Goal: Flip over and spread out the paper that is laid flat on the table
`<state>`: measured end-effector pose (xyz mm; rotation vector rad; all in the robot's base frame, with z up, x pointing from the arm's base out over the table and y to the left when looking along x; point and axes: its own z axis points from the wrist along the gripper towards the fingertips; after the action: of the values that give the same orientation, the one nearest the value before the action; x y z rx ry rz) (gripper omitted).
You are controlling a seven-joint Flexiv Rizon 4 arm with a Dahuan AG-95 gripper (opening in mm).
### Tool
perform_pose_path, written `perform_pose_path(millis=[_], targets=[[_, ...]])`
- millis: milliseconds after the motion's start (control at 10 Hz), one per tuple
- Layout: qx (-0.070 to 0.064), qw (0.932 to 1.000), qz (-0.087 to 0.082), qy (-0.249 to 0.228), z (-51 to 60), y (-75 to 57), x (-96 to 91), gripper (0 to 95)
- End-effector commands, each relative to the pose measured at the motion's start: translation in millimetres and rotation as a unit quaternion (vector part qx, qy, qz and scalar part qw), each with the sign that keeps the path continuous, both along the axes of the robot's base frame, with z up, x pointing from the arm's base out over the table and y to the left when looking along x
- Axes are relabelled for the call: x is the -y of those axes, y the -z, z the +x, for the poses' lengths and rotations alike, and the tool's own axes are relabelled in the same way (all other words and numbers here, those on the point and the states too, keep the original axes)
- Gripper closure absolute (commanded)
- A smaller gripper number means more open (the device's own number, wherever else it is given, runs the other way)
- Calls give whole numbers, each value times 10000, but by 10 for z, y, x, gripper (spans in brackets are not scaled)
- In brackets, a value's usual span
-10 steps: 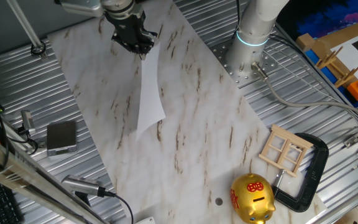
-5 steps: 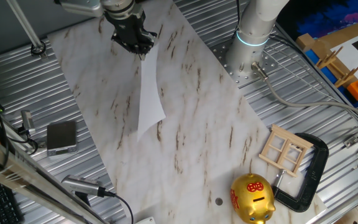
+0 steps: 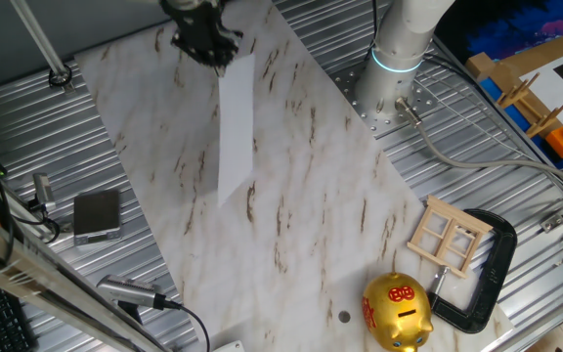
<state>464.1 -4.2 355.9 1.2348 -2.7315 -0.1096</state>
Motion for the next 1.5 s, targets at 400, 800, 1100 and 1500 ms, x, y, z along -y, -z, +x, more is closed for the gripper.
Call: perform_pose_path(millis=[400,800,1100,1500], targets=[[-24,9994,6,-332,161,-41,357,950],[-26,9989,-74,-461,348,2,433,950],[-27,9987,-129,-499,457,17,426,950],[-28,9985,-171,-515,532,11,404,950]])
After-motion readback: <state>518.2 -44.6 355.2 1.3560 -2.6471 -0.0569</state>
